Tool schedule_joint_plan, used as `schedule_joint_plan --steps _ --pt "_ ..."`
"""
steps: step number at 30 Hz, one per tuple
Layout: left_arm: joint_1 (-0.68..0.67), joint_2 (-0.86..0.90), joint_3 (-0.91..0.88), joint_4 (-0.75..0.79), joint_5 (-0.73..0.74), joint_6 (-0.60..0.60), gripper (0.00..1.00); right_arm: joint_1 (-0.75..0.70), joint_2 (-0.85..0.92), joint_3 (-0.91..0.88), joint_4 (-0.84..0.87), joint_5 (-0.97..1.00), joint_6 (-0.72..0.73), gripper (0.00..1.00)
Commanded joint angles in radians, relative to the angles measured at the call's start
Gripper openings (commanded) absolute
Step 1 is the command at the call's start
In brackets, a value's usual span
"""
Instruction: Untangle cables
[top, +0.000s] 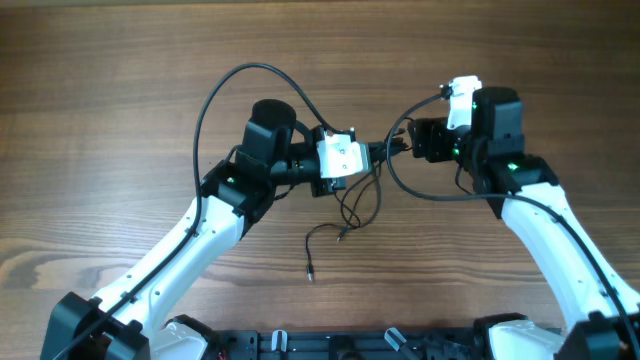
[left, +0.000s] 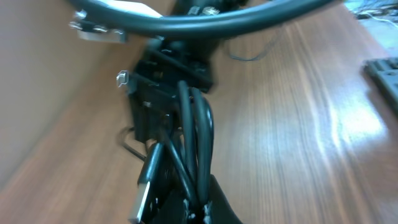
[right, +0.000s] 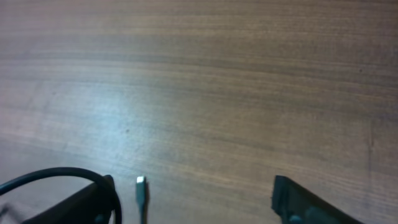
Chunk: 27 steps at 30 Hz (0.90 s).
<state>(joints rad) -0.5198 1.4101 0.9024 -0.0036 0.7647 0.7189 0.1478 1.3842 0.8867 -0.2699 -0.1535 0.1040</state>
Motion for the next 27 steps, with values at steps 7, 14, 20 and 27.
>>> schedule_joint_plan --steps 7,14,20,27 --pt "-0.090 -0.013 0.007 -0.171 0.121 0.006 0.04 -0.183 0.018 0.037 0.139 0.063 0.353 0.88" --pt "-0.124 -0.013 0.007 -0.197 0.121 0.006 0.04 -0.486 0.019 0.037 0.093 0.007 0.362 0.84" --pt "-0.123 -0.013 0.007 -0.134 0.113 0.005 0.04 -0.585 0.018 0.037 0.069 -0.137 0.247 0.95" --pt "-0.114 -0.013 0.007 0.050 0.021 -0.374 0.04 -0.545 0.018 0.037 0.094 -0.516 0.157 1.00"
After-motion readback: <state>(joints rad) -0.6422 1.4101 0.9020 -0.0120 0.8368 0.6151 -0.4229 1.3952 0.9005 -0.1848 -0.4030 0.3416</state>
